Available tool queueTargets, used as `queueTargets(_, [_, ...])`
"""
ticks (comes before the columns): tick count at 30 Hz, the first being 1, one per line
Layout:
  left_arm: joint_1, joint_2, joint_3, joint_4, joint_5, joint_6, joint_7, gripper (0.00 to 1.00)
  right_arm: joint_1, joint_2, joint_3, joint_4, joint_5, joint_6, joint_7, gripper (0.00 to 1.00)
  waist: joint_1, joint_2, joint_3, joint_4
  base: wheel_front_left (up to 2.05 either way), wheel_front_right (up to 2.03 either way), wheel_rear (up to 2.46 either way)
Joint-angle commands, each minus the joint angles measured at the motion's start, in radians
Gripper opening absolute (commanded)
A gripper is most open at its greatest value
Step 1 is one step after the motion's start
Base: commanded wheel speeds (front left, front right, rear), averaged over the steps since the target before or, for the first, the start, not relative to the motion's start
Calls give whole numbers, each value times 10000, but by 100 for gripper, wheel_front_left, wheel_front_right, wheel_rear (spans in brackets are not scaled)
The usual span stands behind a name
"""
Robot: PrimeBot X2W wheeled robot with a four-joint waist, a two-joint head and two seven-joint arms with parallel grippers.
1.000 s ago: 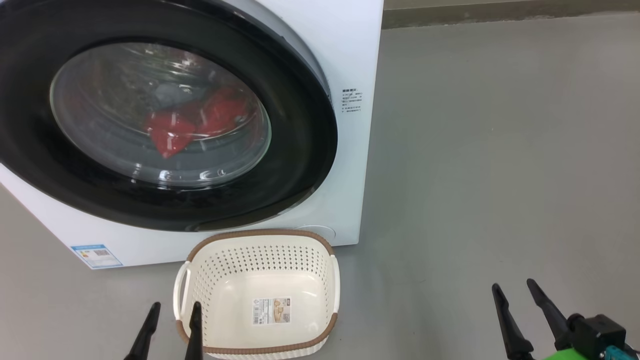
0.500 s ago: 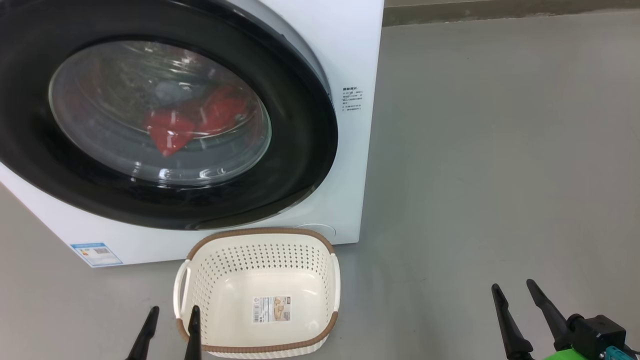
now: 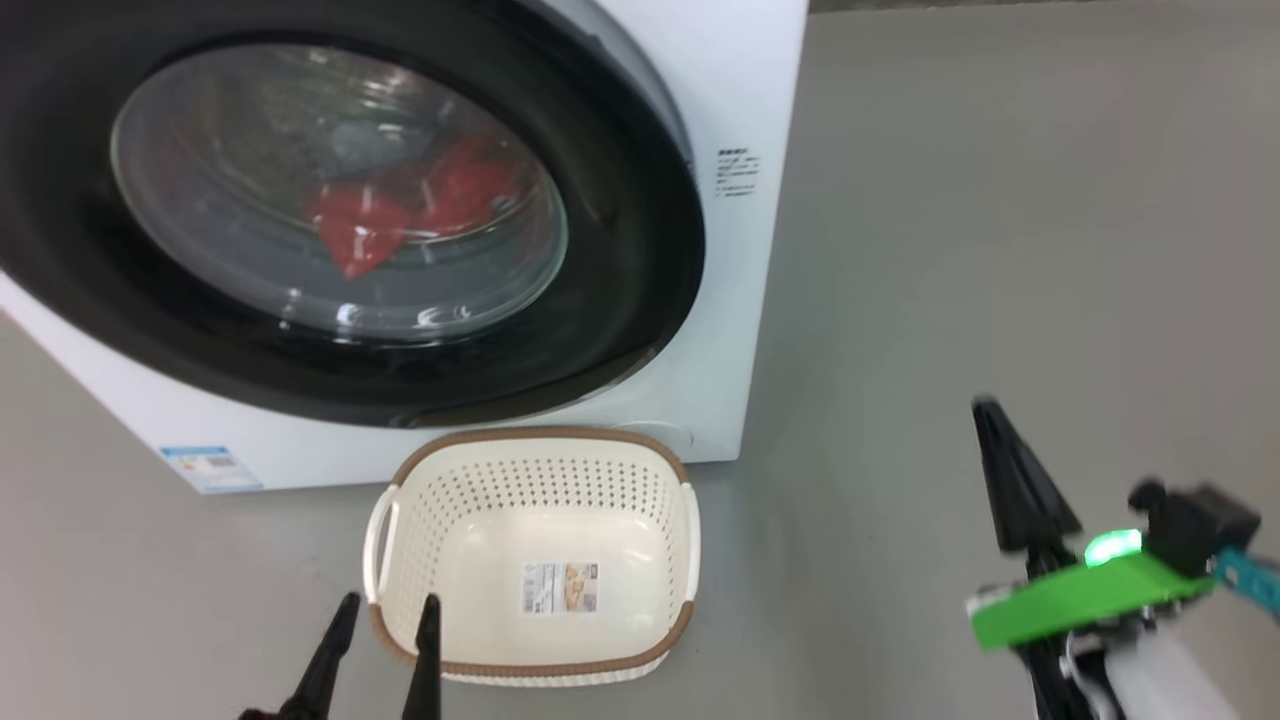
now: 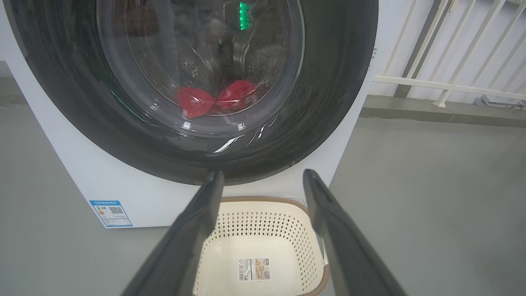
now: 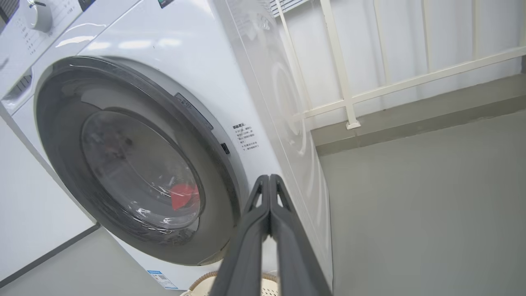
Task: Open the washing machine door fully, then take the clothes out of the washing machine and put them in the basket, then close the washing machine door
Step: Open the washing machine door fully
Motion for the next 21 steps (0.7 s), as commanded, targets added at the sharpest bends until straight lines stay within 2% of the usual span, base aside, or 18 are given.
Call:
queueTargets(1, [-417,83,243,-265,-50,57,-122,100,-519,-211,340,-282,165,-7,-72,0,0,0,224,215,0,0,0])
queueTargets(12, [-1040,83,-301,-242,-257,-12,-122,100,-3464,-1100,1430,-17,2412,-7,-72,0,0,0,1318,989,0,0,0])
queueTargets(16, [-1338,83,-476,-216,-344,-33,-122,100,-4504,-1590,2269,310,3959,-7,-48,0,0,0,1735,1261,0,0,0])
queueTargets(21, [-1669,83,-682,-179,-448,-45,-122,100,-5626,-2297,3212,366,6163,-7,585,0,0,0,2194,1589,0,0,0])
